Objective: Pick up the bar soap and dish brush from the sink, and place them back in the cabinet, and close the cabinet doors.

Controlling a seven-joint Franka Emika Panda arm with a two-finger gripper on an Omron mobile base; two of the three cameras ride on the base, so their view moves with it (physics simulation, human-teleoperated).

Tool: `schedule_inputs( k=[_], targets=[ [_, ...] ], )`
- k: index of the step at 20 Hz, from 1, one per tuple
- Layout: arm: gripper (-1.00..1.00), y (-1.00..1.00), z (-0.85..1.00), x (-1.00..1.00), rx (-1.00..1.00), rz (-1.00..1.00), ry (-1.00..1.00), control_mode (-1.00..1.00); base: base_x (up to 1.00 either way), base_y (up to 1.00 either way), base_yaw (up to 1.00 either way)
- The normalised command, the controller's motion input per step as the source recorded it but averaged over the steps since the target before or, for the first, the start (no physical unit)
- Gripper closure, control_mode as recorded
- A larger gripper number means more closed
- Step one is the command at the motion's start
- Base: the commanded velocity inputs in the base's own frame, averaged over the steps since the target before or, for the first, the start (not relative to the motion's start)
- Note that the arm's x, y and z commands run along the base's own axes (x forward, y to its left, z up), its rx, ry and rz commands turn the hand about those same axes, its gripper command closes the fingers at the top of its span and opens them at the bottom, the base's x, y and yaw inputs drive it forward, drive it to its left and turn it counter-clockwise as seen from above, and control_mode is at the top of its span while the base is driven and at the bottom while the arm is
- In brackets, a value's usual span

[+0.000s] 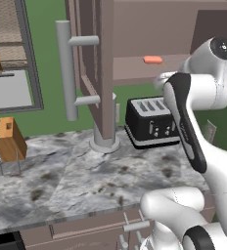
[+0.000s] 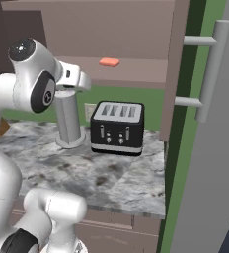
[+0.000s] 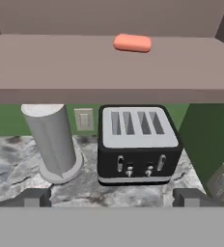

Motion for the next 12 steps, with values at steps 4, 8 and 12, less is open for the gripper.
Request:
schedule_inputs(
  k=[4, 8, 12],
  targets=[
    [-1.00, 0.00, 0.00, -0.39, 0.00, 0.00, 0.14, -1.00, 0.00, 0.00, 0.00],
    [-1.00, 0.00, 0.00, -0.44, 0.00, 0.00, 0.15, -1.00, 0.00, 0.00, 0.00],
    [-1.00, 0.00, 0.00, -0.55, 0.00, 0.00, 0.08, -1.00, 0.00, 0.00, 0.00]
  ],
)
